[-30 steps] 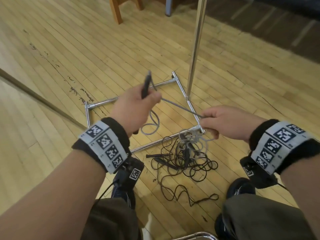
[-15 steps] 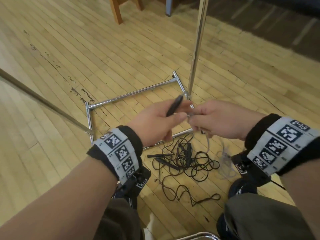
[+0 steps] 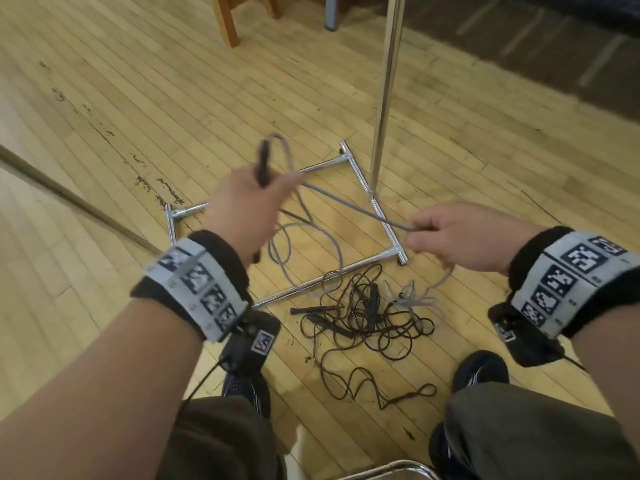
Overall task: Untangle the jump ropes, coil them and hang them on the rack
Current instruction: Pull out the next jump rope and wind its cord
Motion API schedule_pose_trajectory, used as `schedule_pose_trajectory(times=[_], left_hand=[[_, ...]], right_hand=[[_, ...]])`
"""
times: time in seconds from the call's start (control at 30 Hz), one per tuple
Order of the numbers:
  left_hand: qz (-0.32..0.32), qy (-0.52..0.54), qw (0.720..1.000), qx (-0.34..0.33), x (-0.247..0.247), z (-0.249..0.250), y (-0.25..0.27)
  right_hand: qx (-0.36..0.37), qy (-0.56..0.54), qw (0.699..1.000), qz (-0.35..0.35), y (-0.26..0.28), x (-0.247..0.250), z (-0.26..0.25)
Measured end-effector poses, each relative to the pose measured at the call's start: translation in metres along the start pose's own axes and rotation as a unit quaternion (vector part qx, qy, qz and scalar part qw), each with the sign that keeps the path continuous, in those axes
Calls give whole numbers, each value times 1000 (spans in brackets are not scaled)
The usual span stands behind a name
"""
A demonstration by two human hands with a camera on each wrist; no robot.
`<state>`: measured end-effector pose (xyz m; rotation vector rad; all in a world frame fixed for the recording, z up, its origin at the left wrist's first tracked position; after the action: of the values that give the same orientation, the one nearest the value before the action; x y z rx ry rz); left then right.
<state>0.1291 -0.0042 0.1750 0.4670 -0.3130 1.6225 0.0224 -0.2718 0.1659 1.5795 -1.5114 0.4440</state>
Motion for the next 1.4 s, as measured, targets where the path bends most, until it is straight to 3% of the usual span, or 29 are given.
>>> schedule_pose_trajectory(times=[0.07,0.17,0.27,0.4,0.5,0.6,0.67,0.8,0.93,1.03,1.2,1.27,1.33,1.4], left_hand=[[79,21,994,67,30,-15,-18],[75,-64,993,61,43,-26,-21],[-15,-119,993,-18,12,-12,1],[-134,-38,990,-22,-35,9,35],[-257,52,965,-9,-61,21,58],[-349,1,936,-43,-71,21,72],[-370,-41,927,-56,-71,16,73],[-314,20,949,-17,-62,18,59],[-208,86,974,28,-43,20,40],[-53,109,989,80,-10,10,13],[118,227,951,173,48,-15,-23],[134,212,956,155,55,-20,-24],[88,64,991,76,45,-16,-15],[20,-43,999,12,22,-11,-1]], right_hand=[[-49,71,996,-19,1,1,30],[-86,145,985,-25,2,6,52],[-44,167,985,-11,0,7,26],[45,62,997,-22,5,-4,-35],[69,16,997,-35,9,-12,-53],[62,-35,997,-32,8,-12,-55],[54,-49,997,-28,9,-10,-53],[63,-96,993,-32,12,-7,-53],[27,-148,988,-18,7,-6,-39],[-14,-71,997,0,-4,-5,-7],[-120,131,984,-19,-6,-4,55],[-128,177,975,-40,-3,-5,61],[-119,151,981,-40,-4,-5,50],[-76,132,988,-19,-8,-3,23]])
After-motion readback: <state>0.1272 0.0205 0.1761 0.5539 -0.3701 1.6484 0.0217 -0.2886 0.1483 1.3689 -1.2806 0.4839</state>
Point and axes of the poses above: each hand's wrist, its own y-axis away from the middle knuckle, its own x-axis out of the back of the hand, z = x × y, the point moved 7 cm from there along -y, towards the middle knuckle, and after that the axes turned 14 degrees about z, right-handed, at the moved point
